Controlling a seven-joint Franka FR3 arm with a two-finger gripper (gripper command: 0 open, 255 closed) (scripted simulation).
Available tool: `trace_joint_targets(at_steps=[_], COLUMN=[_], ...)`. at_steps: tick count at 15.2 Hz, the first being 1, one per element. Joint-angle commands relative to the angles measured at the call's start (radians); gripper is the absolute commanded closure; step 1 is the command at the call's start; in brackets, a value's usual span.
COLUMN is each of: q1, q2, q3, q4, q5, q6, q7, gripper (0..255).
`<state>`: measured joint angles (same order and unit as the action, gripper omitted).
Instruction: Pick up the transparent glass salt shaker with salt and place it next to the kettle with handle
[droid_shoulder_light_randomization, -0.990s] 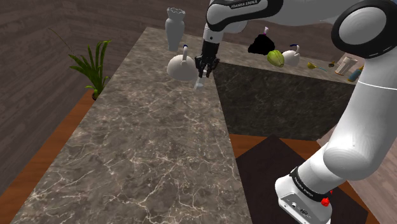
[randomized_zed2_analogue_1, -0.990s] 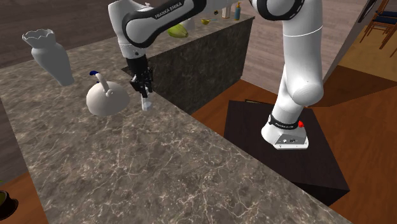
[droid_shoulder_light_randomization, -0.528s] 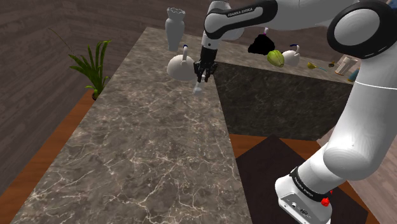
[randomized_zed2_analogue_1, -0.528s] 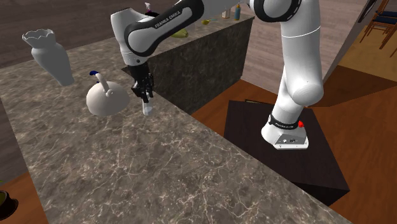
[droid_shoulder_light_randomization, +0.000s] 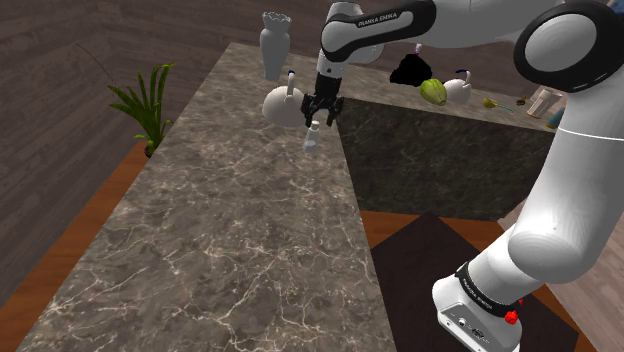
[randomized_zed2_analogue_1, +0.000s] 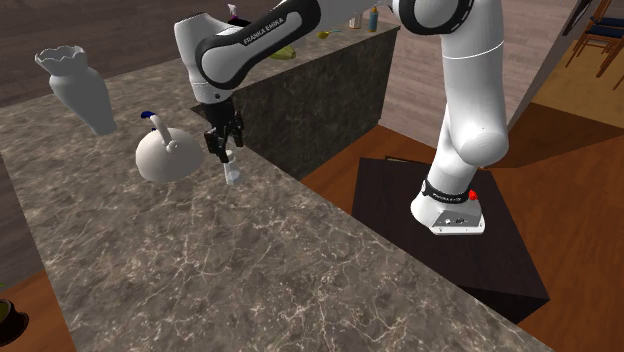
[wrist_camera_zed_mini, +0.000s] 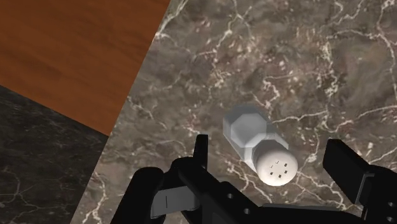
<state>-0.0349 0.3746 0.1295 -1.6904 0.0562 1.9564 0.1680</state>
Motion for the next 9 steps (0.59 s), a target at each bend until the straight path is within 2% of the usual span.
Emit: trace_joint_targets(at_steps=[1, 3, 7, 9], q1=[0.000, 0.000, -0.005, -0.005], q2=[0.000, 0.000, -0.019, -0.019], q3=[0.000, 0.000, -0.001, -0.001], q4=[0.000, 0.000, 0.101, 0.101], q5=[0.000, 0.000, 0.000, 0.000], q6=[0.000, 0.000, -0.120, -0.120], q7=[0.000, 0.000, 0.001, 0.001], gripper=[0, 0, 0, 0])
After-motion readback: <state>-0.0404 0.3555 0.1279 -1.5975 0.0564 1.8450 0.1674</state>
